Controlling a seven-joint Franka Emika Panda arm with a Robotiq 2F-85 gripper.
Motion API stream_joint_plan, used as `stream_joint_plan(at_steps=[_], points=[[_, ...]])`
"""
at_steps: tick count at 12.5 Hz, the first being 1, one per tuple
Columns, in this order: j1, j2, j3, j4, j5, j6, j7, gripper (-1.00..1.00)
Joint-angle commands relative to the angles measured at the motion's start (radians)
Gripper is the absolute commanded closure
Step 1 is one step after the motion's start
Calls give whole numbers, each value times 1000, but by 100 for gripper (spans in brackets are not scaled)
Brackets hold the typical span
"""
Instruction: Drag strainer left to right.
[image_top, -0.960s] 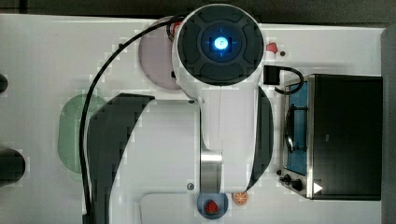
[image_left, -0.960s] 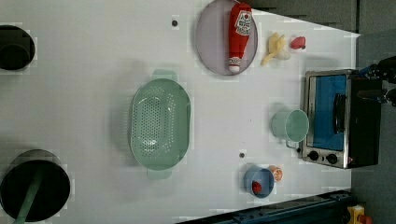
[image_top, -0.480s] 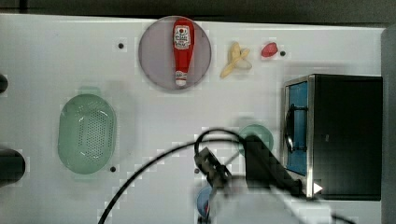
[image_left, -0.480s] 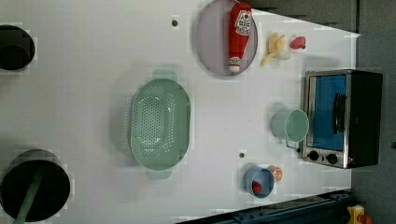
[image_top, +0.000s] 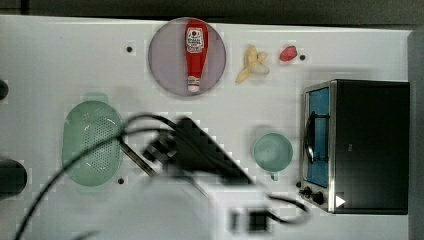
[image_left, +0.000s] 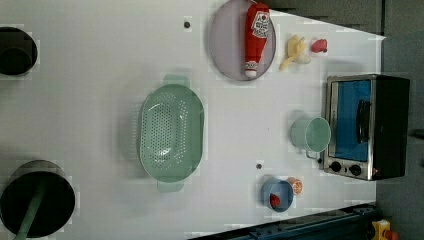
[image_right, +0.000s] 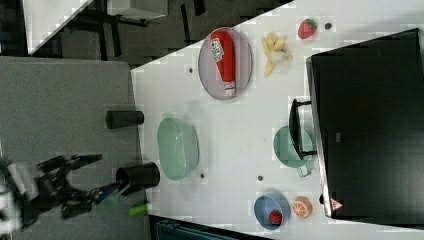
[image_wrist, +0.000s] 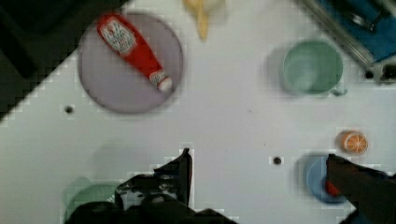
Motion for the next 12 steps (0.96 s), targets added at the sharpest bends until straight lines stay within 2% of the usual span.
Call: stream_joint_plan(at_steps=[1, 7, 12], points=[[37, 137, 149, -36, 7, 5, 281, -100], [42, 425, 401, -55, 5, 281, 824, -100], [55, 651, 445, -142, 1, 589, 1118, -100]])
